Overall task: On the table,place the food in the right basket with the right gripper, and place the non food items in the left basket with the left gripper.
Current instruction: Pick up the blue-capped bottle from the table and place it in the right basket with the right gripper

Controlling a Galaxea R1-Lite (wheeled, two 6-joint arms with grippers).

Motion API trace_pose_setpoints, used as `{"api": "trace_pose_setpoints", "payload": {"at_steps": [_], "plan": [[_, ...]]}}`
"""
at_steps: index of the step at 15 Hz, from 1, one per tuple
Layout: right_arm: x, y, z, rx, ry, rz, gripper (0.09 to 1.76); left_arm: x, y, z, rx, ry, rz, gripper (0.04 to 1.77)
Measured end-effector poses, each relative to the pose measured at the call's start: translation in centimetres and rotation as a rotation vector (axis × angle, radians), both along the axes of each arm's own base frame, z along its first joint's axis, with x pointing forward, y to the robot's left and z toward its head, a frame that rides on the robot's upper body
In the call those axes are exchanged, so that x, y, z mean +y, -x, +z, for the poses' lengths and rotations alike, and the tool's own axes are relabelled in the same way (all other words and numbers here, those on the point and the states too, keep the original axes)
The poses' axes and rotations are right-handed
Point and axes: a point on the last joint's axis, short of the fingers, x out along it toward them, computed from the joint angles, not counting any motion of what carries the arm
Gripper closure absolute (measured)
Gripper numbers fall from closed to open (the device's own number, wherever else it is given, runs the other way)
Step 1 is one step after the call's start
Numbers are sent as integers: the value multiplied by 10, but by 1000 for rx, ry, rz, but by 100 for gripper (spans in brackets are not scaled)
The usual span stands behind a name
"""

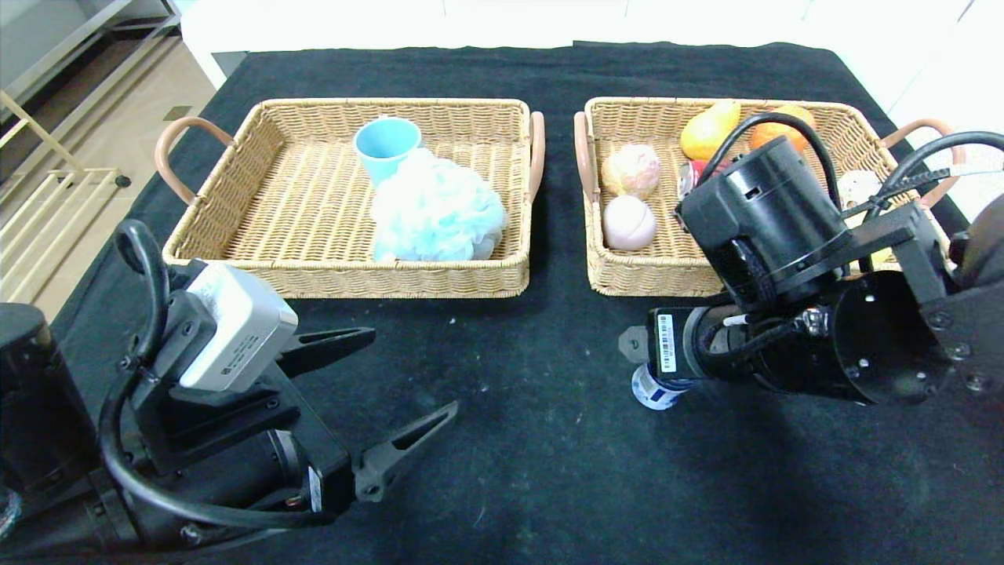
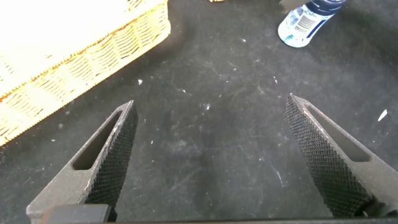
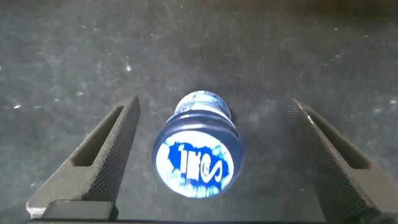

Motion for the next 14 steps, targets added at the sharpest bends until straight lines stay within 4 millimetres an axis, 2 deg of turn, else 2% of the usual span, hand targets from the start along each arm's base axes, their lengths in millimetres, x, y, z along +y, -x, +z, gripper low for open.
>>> {"api": "trace_pose_setpoints", "payload": {"at_steps": [11,14], "plan": [[6,-15,-16,35,28,-22,14,1,2,-1,0,-2,-3,9],[7,-16,-19,41,21,-33,61,1,2,-1,2,-5,-6,9]]}}
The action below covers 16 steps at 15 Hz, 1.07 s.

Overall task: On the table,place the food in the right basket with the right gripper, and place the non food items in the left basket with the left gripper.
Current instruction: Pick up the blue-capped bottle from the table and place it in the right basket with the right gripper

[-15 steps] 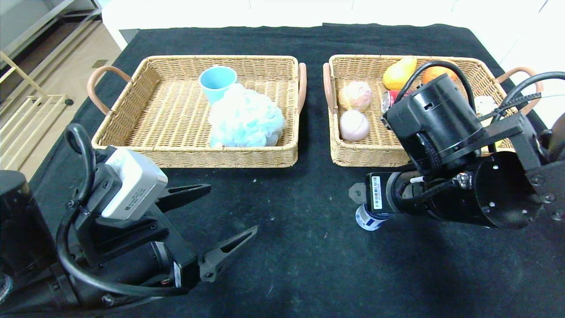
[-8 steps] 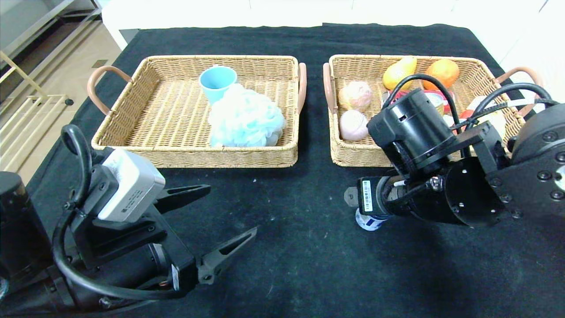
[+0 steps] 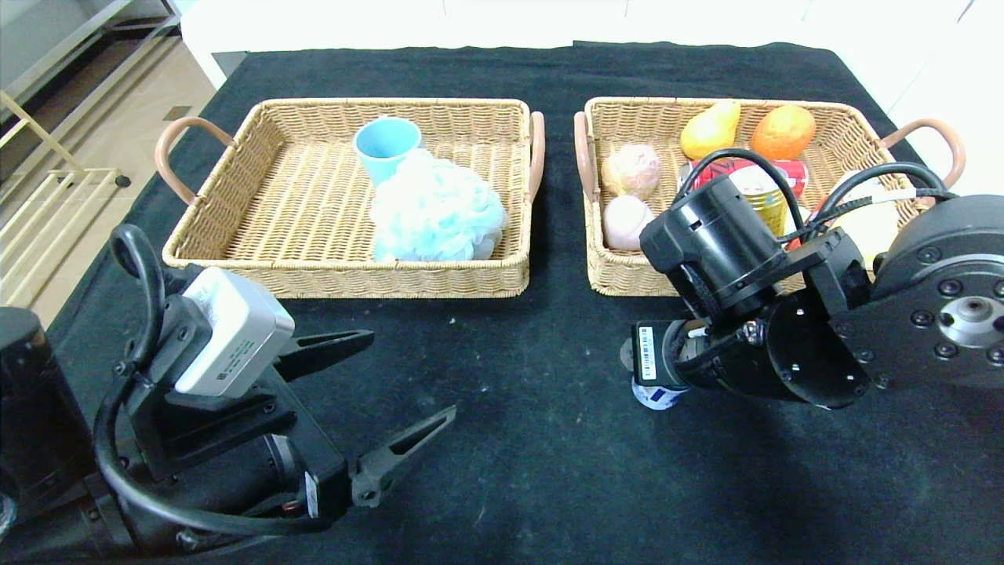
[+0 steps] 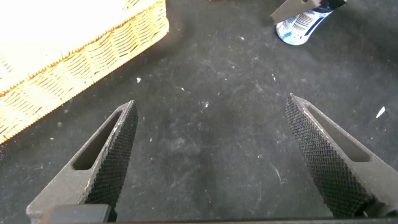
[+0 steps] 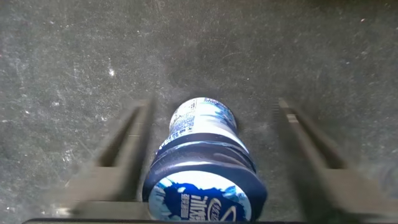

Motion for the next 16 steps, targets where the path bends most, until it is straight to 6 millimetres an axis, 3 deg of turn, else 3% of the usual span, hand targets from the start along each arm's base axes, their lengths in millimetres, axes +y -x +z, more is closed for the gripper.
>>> {"api": "trace_pose_setpoints", "payload": {"at_steps": [2,3,16], "plan": [[1,-1,-2,4,3,-1,87,0,0,0,1,-1,1,9],[1,-2,-3,5,3,-2,90,0,0,0,2,-2,0,9],[1,-2,-9,27,-5,-18,92,-1,0,-2,5,-7,-7,9]]}}
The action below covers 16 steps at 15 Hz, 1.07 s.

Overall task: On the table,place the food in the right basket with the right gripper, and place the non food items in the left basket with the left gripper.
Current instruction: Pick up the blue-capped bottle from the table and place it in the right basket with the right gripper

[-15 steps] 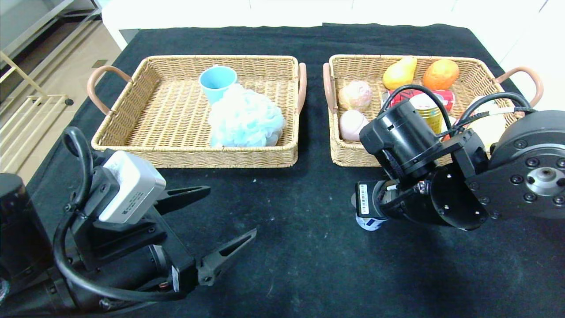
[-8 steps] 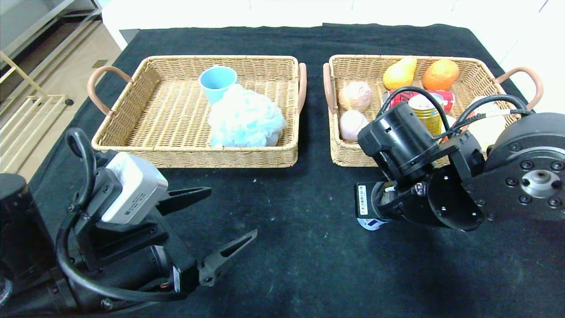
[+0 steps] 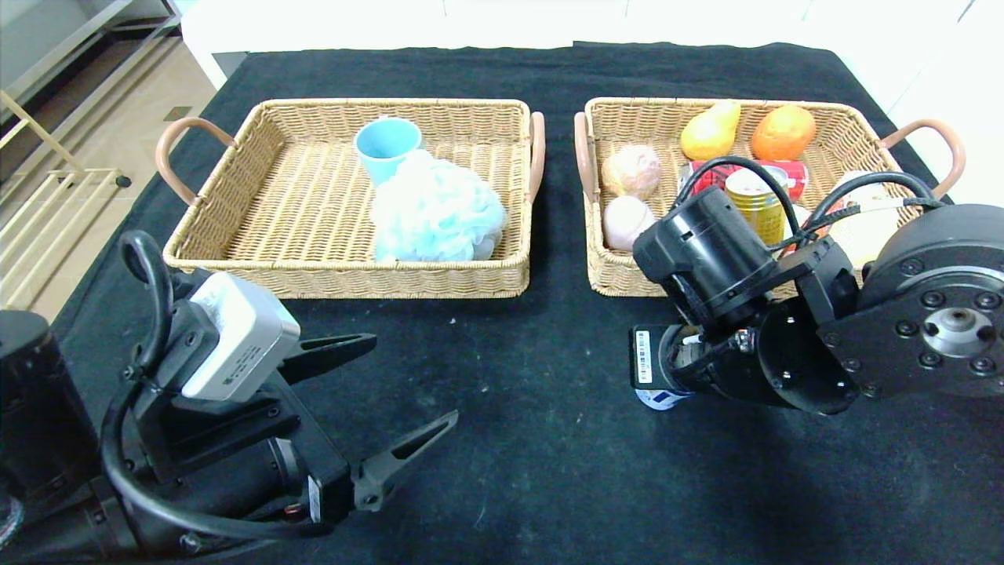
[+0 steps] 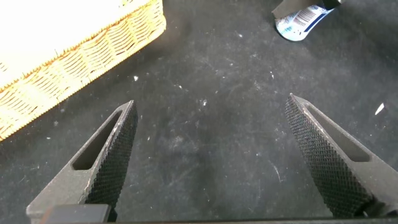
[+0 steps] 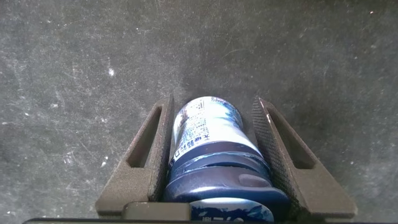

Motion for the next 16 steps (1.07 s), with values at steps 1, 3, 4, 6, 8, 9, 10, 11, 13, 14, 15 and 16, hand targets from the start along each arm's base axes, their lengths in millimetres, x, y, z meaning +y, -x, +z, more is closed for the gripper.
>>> {"api": "trace_pose_setpoints", "payload": {"at_steps": [1,3,4,6,8,9,10,11,13,14,15,16], "plan": [[0,0,0,-1,0,0,92,0,0,0,0,0,0,9],[-1,2,3,-7,0,-1,92,0,0,0,0,0,0,9],[-1,4,4,-11,0,4,92,0,0,0,0,0,0,9],[-2,10,13,-29,-6,19,92,0,0,0,0,0,0,9],[-5,18,26,-60,-18,43,92,0,0,0,1,0,1,9],[-7,22,32,-78,-17,56,92,0,0,0,1,-1,0,9],[-9,26,38,-103,-1,69,92,0,0,0,1,-1,0,9],[-13,29,44,-128,24,77,92,0,0,0,1,-2,1,9],[-18,33,56,-169,56,110,92,0,0,0,0,-2,2,9],[-21,34,63,-190,58,115,92,0,0,0,-1,-1,3,9],[-24,33,69,-211,61,116,92,0,0,1,-3,1,5,9],[-26,30,77,-241,62,118,92,0,0,1,-6,3,7,9]]}}
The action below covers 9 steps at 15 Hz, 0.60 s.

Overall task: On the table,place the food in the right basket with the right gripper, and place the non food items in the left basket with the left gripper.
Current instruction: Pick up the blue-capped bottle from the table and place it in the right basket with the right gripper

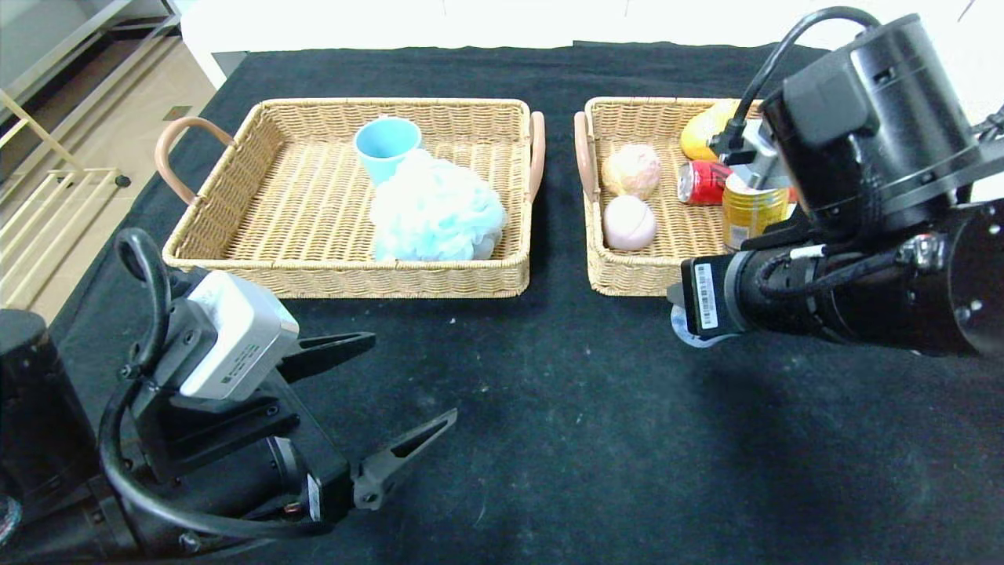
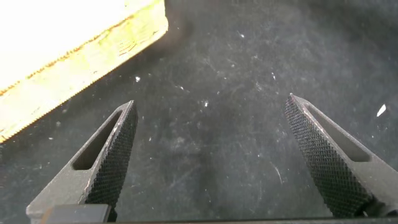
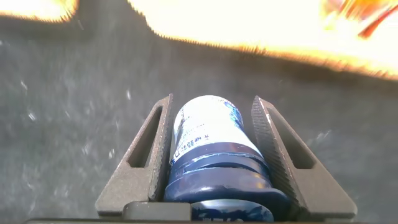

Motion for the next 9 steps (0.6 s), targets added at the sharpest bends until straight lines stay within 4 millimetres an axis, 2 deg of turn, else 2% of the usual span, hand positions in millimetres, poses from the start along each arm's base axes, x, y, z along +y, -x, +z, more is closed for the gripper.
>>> {"api": "trace_pose_setpoints", "payload": {"at_steps": [4,9], "plan": [[-3,-24,23,-188,-17,3,92,0,0,1,-5,4,2,9],[-1,-45,20,-260,-23,-24,92,1,1,2,-8,6,2,9]]}}
